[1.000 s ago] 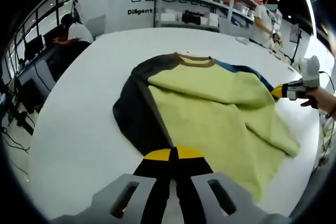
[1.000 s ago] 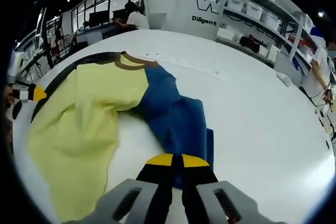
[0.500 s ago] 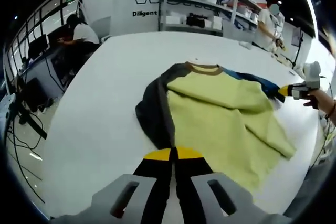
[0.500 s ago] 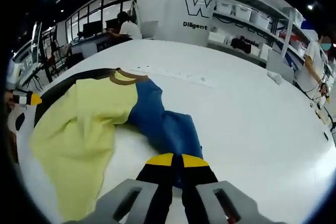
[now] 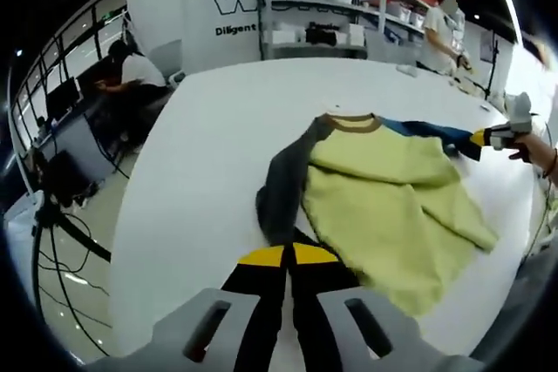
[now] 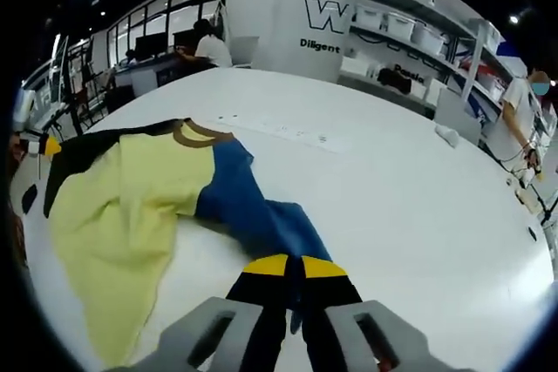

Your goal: Fold the garment on the visible template until the final outline fits inside the template.

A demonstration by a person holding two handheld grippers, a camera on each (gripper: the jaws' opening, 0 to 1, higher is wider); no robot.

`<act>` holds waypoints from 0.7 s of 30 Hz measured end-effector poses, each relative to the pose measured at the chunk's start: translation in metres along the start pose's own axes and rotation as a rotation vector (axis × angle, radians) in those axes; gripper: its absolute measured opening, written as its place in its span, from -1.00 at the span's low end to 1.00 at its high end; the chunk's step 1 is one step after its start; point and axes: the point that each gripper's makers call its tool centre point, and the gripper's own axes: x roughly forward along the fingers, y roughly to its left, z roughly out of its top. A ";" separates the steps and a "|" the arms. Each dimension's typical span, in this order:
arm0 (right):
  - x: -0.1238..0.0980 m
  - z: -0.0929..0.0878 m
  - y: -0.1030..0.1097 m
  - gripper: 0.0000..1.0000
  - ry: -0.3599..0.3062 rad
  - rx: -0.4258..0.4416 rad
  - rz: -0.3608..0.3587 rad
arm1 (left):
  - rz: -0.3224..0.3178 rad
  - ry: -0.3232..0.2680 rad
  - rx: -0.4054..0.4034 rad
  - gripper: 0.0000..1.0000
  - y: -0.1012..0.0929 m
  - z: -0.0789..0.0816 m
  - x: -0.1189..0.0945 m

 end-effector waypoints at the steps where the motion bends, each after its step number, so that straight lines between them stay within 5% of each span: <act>1: 0.001 0.001 -0.002 -1.00 0.003 -0.006 0.000 | 0.004 0.001 0.005 -0.93 0.005 0.001 0.001; 9: 0.002 0.015 -0.017 -1.00 0.014 -0.029 -0.005 | 0.067 0.018 0.007 -0.92 0.045 0.010 0.008; 21: 0.015 0.024 -0.036 -1.00 0.059 -0.058 -0.007 | 0.193 0.103 -0.018 -0.91 0.098 -0.001 0.035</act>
